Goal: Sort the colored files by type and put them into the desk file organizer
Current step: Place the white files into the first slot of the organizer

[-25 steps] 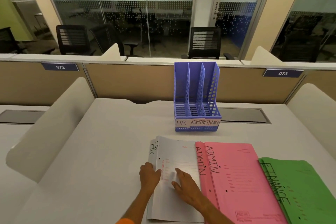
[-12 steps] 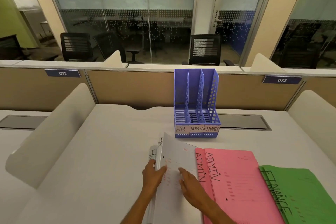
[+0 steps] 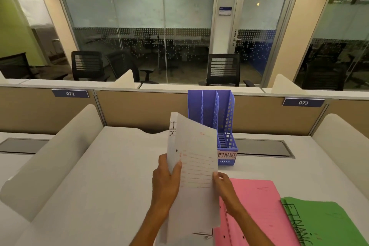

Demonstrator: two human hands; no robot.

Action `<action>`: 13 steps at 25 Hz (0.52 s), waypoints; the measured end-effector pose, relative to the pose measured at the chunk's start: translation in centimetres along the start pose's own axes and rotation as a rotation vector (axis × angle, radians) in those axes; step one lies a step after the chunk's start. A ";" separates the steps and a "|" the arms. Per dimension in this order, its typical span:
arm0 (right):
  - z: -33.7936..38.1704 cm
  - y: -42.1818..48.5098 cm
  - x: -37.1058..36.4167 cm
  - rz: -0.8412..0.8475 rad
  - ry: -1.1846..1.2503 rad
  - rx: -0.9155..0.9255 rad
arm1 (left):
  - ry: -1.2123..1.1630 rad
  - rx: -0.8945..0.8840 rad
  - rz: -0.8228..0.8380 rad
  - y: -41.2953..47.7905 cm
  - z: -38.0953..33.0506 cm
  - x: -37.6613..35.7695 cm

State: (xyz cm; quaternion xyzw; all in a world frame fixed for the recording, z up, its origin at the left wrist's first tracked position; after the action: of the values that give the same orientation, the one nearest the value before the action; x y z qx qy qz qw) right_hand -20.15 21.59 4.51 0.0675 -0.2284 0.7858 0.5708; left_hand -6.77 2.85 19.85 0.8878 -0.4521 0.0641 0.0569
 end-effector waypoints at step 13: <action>3.8 4.0 4.1 -0.118 0.155 0.051 | -0.190 0.247 0.116 1.6 0.2 -1.0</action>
State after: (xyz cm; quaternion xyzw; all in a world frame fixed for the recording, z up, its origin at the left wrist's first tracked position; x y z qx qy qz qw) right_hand -25.83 22.54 8.22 0.0341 -0.1590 0.7593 0.6301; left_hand -8.68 2.68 19.59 0.8627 -0.4944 0.0379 -0.0996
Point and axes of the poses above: each hand's wrist, its own y-axis towards the middle knuckle, its own x-axis out of the back of the hand, z = x × y, the point moved 7 cm from there along y, towards the middle knuckle, and after that the axes turned 12 degrees about -y, right-handed, at the moved point
